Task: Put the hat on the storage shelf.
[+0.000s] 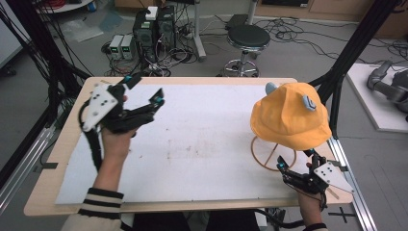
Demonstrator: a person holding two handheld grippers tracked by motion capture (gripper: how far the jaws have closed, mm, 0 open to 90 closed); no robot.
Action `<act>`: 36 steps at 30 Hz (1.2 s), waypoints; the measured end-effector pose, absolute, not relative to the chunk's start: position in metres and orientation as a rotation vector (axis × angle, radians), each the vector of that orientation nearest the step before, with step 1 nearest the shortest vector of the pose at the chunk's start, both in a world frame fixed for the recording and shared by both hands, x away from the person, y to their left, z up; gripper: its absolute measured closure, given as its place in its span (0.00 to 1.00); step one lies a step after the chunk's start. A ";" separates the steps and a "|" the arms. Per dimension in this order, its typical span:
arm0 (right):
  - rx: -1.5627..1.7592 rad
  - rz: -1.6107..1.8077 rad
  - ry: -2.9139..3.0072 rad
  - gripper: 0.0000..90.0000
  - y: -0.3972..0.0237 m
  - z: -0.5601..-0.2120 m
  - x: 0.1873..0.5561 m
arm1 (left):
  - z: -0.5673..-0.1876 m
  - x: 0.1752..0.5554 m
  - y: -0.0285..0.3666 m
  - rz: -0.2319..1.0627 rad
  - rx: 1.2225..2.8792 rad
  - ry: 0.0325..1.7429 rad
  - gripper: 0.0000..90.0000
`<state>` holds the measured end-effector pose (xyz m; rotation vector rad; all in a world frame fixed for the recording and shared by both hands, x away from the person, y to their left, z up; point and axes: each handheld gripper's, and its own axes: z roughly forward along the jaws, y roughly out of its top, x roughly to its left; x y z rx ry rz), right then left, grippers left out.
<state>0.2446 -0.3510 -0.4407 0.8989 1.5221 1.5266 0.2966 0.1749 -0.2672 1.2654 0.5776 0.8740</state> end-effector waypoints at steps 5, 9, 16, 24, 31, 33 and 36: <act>0.914 1.529 1.513 0.10 -0.349 -0.440 0.245 | -0.283 0.284 0.216 0.952 1.265 0.668 0.24; 0.906 1.527 1.516 0.10 -0.349 -0.440 0.246 | -0.300 0.274 0.242 0.984 1.252 0.726 0.23; 0.911 1.523 1.503 0.10 -0.349 -0.440 0.248 | -0.332 0.262 0.282 1.036 1.249 0.847 0.20; 0.900 1.528 1.517 0.10 -0.345 -0.440 0.252 | -0.364 0.245 0.311 1.113 1.239 0.952 0.20; 0.882 1.540 1.529 0.10 -0.340 -0.439 0.253 | -0.399 0.241 0.323 1.072 1.198 1.027 0.19; 0.887 1.539 1.530 0.10 -0.340 -0.439 0.253 | -0.408 0.243 0.324 1.066 1.217 1.048 0.19; 0.881 1.538 1.522 0.10 -0.341 -0.438 0.252 | -0.418 0.246 0.326 1.049 1.222 1.074 0.19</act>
